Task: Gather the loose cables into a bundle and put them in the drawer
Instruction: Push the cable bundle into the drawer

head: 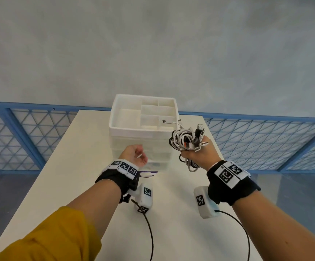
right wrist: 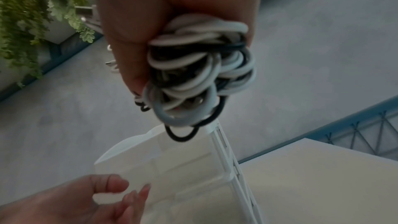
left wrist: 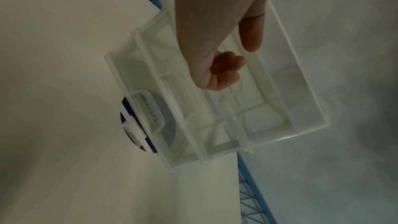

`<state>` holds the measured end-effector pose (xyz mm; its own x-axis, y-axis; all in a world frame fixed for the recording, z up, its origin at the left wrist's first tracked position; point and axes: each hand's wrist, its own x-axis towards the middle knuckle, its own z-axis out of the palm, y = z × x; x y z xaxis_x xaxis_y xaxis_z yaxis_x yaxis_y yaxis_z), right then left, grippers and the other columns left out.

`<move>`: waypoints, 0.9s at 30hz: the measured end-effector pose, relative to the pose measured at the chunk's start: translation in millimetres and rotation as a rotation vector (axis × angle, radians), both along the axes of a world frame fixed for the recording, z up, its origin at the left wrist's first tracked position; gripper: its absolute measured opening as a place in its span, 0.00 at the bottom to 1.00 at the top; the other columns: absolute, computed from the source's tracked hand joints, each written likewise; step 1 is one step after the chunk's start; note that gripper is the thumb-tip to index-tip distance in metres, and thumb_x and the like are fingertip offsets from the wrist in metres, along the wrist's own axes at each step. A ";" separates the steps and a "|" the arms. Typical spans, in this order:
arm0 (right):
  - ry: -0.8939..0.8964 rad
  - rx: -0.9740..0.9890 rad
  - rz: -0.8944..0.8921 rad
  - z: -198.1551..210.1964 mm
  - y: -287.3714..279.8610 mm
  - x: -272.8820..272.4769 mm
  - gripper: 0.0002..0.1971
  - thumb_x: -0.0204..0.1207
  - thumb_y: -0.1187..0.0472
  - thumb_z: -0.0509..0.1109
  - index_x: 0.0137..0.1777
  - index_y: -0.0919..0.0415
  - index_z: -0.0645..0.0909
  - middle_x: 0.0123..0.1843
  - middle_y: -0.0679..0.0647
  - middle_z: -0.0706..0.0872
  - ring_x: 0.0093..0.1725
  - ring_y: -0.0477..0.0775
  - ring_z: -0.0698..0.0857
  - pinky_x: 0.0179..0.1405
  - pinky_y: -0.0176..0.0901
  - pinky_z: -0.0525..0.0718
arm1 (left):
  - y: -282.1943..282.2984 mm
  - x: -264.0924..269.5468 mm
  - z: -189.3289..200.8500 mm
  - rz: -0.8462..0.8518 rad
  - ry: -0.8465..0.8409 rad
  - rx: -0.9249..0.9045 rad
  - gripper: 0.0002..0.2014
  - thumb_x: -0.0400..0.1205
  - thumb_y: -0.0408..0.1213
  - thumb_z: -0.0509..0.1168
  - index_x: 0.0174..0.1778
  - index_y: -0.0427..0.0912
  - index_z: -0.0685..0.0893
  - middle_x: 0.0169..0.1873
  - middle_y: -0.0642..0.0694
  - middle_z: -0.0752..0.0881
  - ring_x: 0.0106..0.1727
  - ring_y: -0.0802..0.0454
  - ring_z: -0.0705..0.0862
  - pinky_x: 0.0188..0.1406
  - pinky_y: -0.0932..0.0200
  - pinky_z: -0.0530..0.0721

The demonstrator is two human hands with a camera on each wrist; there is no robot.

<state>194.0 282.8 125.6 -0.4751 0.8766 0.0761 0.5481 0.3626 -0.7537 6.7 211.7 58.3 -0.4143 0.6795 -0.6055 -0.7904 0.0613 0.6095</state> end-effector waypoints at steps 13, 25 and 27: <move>-0.435 0.299 0.235 48.0 -2.9 -41.2 0.09 0.65 0.63 0.71 0.32 0.60 0.72 0.33 0.55 0.78 0.36 0.59 0.78 0.31 0.41 0.71 | -83.5 -9.5 33.8 -0.427 1.348 -0.065 0.05 0.76 0.35 0.67 0.37 0.48 0.86 0.35 0.49 0.87 0.31 0.56 0.82 0.38 0.60 0.79; -0.887 0.370 0.482 23.4 -20.8 -98.6 0.13 0.66 0.62 0.72 0.50 0.63 0.80 0.41 0.56 0.80 0.41 0.59 0.80 0.37 0.44 0.77 | -93.6 0.7 43.8 -0.199 2.138 -0.199 0.12 0.76 0.41 0.65 0.50 0.40 0.75 0.45 0.43 0.84 0.48 0.44 0.78 0.44 0.58 0.72; -0.970 0.370 0.513 15.2 -19.8 -106.9 0.13 0.68 0.62 0.71 0.52 0.64 0.81 0.44 0.57 0.83 0.43 0.59 0.83 0.38 0.44 0.77 | -88.3 9.6 43.7 -0.169 2.258 -0.039 0.18 0.74 0.38 0.63 0.59 0.40 0.72 0.54 0.39 0.82 0.58 0.46 0.73 0.59 0.58 0.73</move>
<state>87.0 263.1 140.8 -0.7677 0.5639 -0.3042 0.5625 0.8205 0.1016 16.3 123.4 102.0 -0.1808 0.7743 0.6065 0.9754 0.0619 0.2117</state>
